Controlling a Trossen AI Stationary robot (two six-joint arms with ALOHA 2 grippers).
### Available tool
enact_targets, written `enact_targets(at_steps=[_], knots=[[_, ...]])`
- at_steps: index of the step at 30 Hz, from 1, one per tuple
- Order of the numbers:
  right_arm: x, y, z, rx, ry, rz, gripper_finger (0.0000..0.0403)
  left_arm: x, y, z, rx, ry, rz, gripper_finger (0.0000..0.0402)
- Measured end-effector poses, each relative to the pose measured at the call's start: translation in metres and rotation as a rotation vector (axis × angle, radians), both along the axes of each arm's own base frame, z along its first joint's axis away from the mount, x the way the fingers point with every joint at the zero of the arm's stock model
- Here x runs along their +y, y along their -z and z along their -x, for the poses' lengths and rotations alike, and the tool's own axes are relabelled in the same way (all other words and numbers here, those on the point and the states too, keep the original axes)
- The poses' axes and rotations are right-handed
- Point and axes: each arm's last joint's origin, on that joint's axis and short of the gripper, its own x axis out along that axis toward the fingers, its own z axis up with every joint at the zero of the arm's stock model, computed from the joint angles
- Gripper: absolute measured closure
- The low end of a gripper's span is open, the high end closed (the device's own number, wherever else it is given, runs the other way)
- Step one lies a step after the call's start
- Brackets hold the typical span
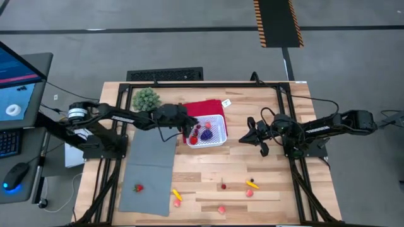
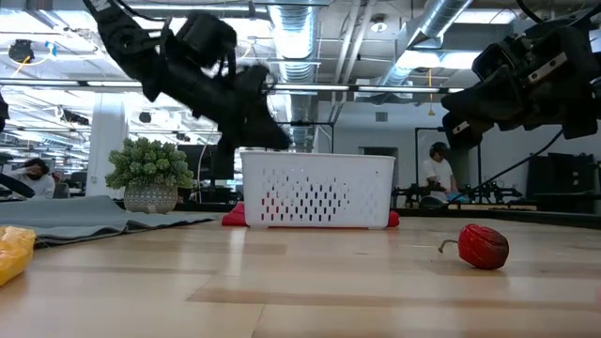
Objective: Pick and placing Produce into tupperware
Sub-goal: Put the yellow corn into the white bin
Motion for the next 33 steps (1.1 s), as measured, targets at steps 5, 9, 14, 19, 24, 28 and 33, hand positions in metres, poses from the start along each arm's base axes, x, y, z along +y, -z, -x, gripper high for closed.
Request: enact_targets(at_steps=[5, 9, 14, 19, 24, 28, 33], knots=[[0.0, -0.004, 0.0, -0.032, 0.0, -0.007, 0.0371, -0.008, -0.05, 0.02, -0.135, 0.052, -0.092, 0.0299], [0.0, -0.008, 0.0, -0.078, -0.012, -0.001, 0.0371, -0.025, -0.083, 0.048, -0.2, 0.129, -0.17, 0.0296], [0.001, -0.008, 0.001, -0.078, -0.088, -0.004, 0.0371, -0.048, -0.09, 0.087, -0.249, 0.217, -0.238, 0.0297], [0.007, -0.009, 0.001, -0.081, -0.152, -0.021, 0.0374, -0.063, -0.089, 0.129, -0.37, 0.178, -0.26, 0.0297], [0.016, -0.016, 0.001, -0.163, -0.208, 0.002, 0.037, -0.077, -0.08, 0.158, -0.481, 0.353, -0.281, 0.0297], [0.021, -0.018, 0.001, -0.195, -0.211, 0.029, 0.037, -0.081, -0.066, 0.17, -0.503, 0.387, -0.318, 0.0297], [0.026, -0.018, 0.0, -0.208, -0.177, 0.054, 0.0375, -0.082, -0.044, 0.177, -0.539, 0.412, -0.36, 0.0297]])
